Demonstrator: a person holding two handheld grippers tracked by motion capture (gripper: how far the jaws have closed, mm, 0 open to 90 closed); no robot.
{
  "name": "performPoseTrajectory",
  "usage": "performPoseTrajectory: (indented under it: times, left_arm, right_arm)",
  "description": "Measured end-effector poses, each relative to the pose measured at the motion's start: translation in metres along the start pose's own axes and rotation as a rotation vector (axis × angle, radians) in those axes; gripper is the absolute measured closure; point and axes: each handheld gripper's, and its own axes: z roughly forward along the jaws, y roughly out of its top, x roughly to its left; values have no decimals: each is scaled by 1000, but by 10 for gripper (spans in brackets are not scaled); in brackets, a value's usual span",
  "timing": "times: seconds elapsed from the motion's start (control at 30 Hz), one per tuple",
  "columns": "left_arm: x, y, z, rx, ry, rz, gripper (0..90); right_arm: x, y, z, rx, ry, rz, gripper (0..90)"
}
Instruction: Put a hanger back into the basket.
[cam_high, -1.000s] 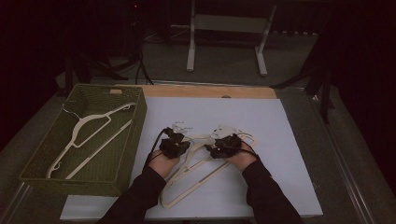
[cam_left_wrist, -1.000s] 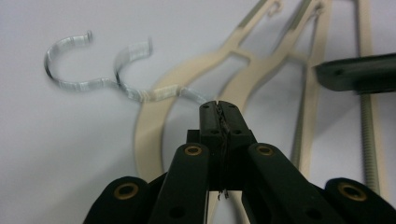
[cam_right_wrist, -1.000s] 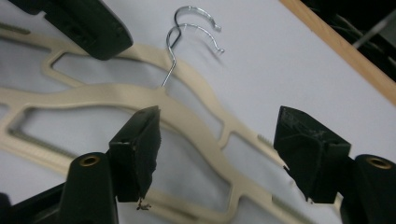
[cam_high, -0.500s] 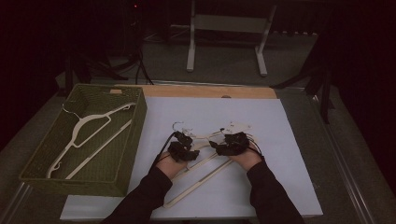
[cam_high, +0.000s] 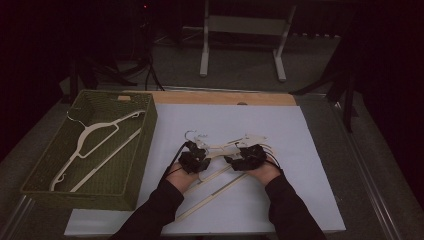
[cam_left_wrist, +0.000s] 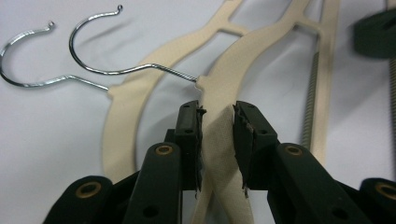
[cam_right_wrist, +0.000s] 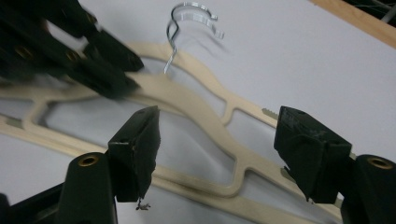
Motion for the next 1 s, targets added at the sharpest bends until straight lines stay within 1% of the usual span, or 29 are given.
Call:
performPoseTrajectory:
  times: [0.07,0.1,0.13,0.27,0.33,0.37,0.4,0.43,0.47,0.53,0.57,0.63,0.67,0.73,0.77,0.8,0.83,0.87,0.97,1.0]
  left_arm:
    - [-1,0,-2,-2,1,3,735]
    - [-3,1,-5,-7,3,17,735]
    - [-3,1,-5,-7,3,17,735]
    - [-5,2,-9,-17,1,22,736]
    - [-7,3,-11,-27,0,28,737]
    - [-8,4,-11,-25,-2,32,738]
    - [-8,4,-12,-31,-5,33,738]
    - [-9,4,-13,-34,-9,30,739]
    - [-9,5,-13,-36,-13,29,740]
    - [-10,5,-14,-37,-17,29,741]
    - [-10,5,-14,-38,-19,28,741]
    - [-9,5,-13,-37,-31,20,742]
    - [-9,5,-12,-39,-31,17,741]
    - [-9,5,-12,-40,-34,16,742]
    - [-8,5,-13,-39,-35,16,742]
    - [-8,5,-13,-39,-35,16,742]
    - [-7,4,-13,-45,-47,-1,742]
    - [-7,4,-13,-45,-53,-6,743]
    - [-5,4,-14,-56,-71,-32,743]
    - [-1,4,-15,-61,-96,-61,742]
  right_arm:
    - [2,0,5,22,-5,-19,310]
    - [4,1,8,41,-15,-36,313]
    - [4,1,8,41,-15,-36,313]
    - [7,3,21,116,-46,-126,322]
    - [7,5,26,138,-53,-157,330]
    - [7,6,28,140,-61,-171,340]
    - [6,7,30,142,-61,-182,351]
    - [6,8,32,137,-58,-183,369]
    - [6,8,34,144,-57,-194,375]
    - [7,9,37,153,-58,-222,417]
    - [7,9,39,157,-53,-223,433]
    - [8,10,40,148,-43,-228,487]
    - [8,10,40,142,-48,-236,526]
    - [9,10,40,136,-33,-241,568]
    - [9,10,41,133,-26,-251,592]
    - [9,10,41,133,-26,-251,592]
    - [10,9,40,128,-28,-263,619]
    - [11,9,40,124,-34,-289,632]
    - [12,8,37,120,-40,-326,659]
    - [12,8,36,124,-40,-332,664]
